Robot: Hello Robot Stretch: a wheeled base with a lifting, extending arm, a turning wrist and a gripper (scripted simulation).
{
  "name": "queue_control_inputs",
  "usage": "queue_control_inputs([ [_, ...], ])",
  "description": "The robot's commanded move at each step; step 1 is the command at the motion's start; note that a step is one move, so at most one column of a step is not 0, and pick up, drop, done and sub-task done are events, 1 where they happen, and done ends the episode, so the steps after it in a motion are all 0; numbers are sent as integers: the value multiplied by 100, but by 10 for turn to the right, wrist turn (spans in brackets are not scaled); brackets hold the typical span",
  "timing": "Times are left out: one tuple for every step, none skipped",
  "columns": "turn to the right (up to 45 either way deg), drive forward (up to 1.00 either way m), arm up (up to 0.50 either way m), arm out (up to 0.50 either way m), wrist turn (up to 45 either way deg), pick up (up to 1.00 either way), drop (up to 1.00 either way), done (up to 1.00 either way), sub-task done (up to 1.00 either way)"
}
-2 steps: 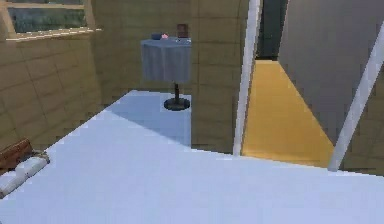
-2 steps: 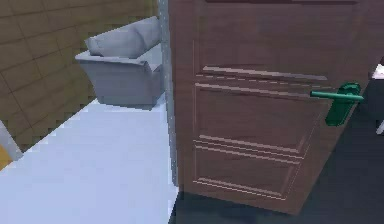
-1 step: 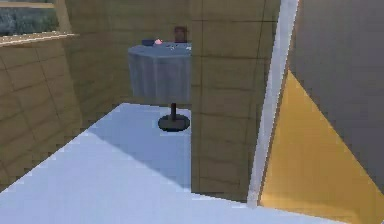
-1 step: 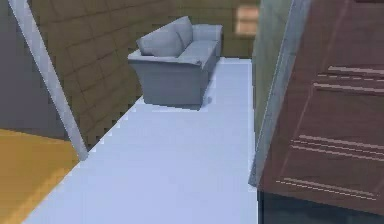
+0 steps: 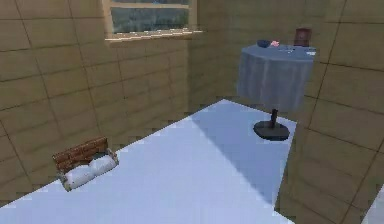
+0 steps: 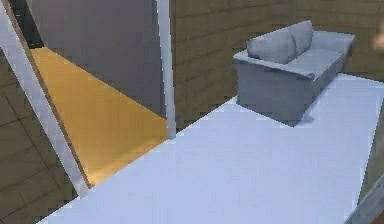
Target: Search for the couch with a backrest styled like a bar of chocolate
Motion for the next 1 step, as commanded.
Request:
queue_control_inputs([
  [0, 45, 0, 0, 0, 0, 0, 0, 0],
])
